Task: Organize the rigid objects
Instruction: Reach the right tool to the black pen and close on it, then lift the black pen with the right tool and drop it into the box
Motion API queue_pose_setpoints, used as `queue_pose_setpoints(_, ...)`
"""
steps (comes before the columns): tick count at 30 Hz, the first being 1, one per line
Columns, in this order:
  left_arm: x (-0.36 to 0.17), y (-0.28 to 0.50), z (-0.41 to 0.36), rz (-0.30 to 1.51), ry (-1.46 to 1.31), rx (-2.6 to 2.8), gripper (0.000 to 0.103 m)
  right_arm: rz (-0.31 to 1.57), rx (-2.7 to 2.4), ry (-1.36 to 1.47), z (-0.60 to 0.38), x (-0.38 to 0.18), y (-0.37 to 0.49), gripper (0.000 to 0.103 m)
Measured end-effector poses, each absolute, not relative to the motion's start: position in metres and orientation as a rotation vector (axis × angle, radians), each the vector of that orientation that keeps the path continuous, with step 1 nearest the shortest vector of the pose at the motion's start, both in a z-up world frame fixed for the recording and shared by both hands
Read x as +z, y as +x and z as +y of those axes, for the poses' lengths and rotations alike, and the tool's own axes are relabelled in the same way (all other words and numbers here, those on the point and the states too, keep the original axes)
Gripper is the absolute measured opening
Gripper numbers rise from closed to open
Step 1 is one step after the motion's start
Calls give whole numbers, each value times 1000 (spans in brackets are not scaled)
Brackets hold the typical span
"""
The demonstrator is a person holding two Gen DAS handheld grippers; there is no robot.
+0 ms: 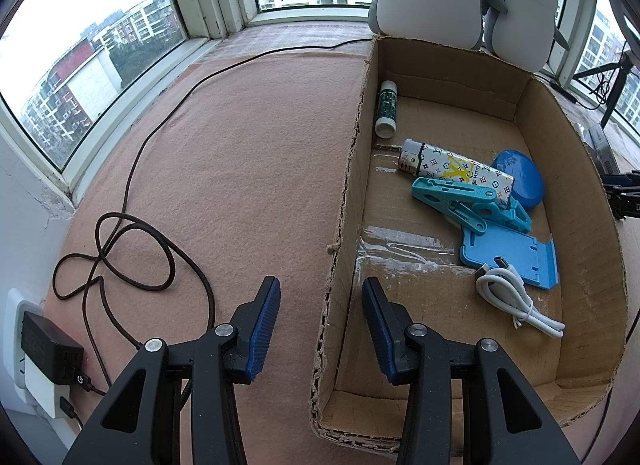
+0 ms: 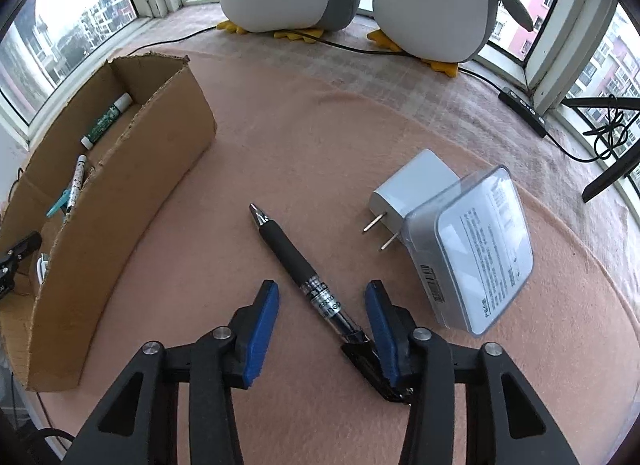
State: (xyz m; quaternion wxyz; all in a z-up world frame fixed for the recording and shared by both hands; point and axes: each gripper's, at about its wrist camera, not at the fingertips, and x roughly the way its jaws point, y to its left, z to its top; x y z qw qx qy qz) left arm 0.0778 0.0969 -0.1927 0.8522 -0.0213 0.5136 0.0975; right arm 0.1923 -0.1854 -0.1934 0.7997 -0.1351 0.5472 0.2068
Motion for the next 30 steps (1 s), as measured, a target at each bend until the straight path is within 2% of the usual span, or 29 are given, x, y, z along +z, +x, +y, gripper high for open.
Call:
queue_pose_setpoints(6, -193, 78, 97, 1081, -44, 205, 46, 1192, 453, -312, -177, -192, 185, 17)
queue_pose_setpoints(10, -193, 78, 97, 1081, -44, 205, 46, 1193, 444, -299, -174, -192, 181, 12)
queue_pose_setpoints(30, -192, 77, 97, 1080, -46, 205, 46, 1165, 442, 26, -205, -173, 141, 10)
